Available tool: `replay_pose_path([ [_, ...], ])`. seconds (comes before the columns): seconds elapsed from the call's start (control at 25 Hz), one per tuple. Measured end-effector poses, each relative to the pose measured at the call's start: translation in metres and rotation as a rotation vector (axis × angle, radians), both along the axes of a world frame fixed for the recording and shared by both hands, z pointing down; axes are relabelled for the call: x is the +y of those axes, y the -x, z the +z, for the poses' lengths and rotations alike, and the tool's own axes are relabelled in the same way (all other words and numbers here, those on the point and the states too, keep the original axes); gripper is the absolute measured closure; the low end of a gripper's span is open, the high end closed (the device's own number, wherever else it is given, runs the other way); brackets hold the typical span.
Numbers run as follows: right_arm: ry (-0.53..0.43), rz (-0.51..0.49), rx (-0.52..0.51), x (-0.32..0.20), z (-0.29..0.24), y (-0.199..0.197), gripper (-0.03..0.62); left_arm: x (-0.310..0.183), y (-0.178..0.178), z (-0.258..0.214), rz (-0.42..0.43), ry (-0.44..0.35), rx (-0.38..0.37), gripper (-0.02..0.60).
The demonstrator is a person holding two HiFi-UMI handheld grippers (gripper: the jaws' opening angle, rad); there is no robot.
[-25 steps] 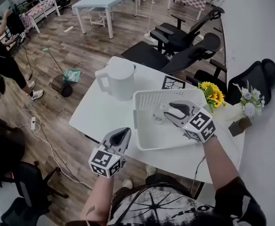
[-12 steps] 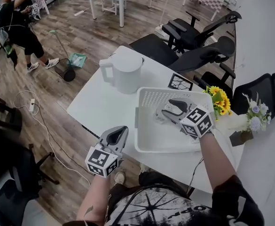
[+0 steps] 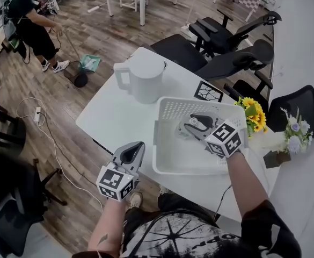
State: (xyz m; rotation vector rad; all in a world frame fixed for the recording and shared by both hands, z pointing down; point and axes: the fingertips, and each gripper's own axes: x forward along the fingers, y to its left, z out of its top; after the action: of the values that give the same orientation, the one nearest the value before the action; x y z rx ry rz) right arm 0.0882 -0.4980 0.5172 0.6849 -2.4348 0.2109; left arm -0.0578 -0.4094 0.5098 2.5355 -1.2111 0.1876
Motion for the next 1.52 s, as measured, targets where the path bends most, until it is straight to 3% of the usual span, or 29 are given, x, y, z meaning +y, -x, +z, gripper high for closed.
replay_pose_path([
  [0.72, -0.024, 0.009, -0.022, 0.007, -0.010, 0.001, 0.432, 0.004, 0.006, -0.007, 0.015, -0.013, -0.003, 0.572],
  [1.52, -0.231, 0.248, -0.149, 0.034, -0.127, -0.010, 0.433, 0.041, 0.008, -0.044, 0.198, -0.112, -0.024, 0.571],
])
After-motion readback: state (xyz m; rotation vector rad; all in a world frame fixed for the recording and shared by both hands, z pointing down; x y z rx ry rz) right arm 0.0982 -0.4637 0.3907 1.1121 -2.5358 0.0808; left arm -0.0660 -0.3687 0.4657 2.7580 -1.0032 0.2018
